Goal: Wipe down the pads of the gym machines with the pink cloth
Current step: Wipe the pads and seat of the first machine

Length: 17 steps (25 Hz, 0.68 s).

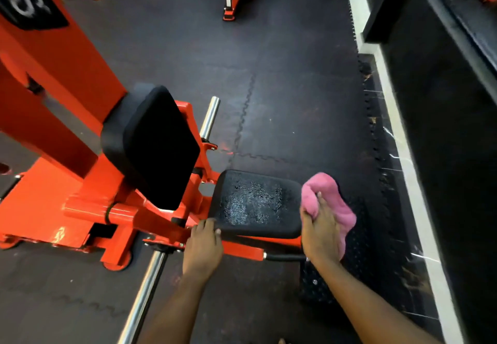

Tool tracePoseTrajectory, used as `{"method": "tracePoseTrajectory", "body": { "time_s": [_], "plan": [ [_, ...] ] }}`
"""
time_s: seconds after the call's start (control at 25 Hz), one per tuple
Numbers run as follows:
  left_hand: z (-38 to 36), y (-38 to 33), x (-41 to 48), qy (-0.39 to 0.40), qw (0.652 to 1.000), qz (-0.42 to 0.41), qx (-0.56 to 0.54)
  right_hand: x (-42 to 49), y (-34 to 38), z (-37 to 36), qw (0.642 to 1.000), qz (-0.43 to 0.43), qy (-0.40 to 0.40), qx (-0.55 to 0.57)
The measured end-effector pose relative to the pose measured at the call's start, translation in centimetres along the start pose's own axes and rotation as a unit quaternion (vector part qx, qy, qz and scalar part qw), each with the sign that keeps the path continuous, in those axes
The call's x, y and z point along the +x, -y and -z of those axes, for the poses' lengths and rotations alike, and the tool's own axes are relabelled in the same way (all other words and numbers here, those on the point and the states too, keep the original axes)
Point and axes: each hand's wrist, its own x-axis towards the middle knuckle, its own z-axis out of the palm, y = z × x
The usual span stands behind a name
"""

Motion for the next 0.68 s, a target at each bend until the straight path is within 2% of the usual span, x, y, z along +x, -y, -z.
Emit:
{"method": "tracePoseTrajectory", "body": {
  "time_s": [0.04,0.12,0.2,0.32,0.44,0.68],
  "plan": [
    [-2.2,1.0,2.0,-0.009,1.000,-0.001,-0.007,1.7,-1.2,-2.8,0.995,0.033,0.060,-0.072],
    [-7.2,3.3,6.0,-0.025,0.999,-0.001,-0.027,4.2,-5.9,-9.4,0.953,0.129,0.127,-0.245],
    [-11.9,5.8,10.2,-0.041,0.998,0.001,-0.043,5.5,-10.3,-14.0,0.928,0.192,0.081,-0.309],
    [-17.3,8.0,13.4,-0.122,0.990,0.029,-0.065,6.1,-12.5,-16.5,0.933,0.244,-0.015,-0.264],
    [-19.6,8.3,13.6,-0.254,0.961,0.022,-0.103,6.1,-13.2,-17.4,0.937,0.264,-0.084,-0.214],
    [-20.6,8.6,14.5,-0.356,0.932,-0.018,-0.068,6.2,-13.3,-18.3,0.928,0.280,-0.152,-0.192]
  ]
}}
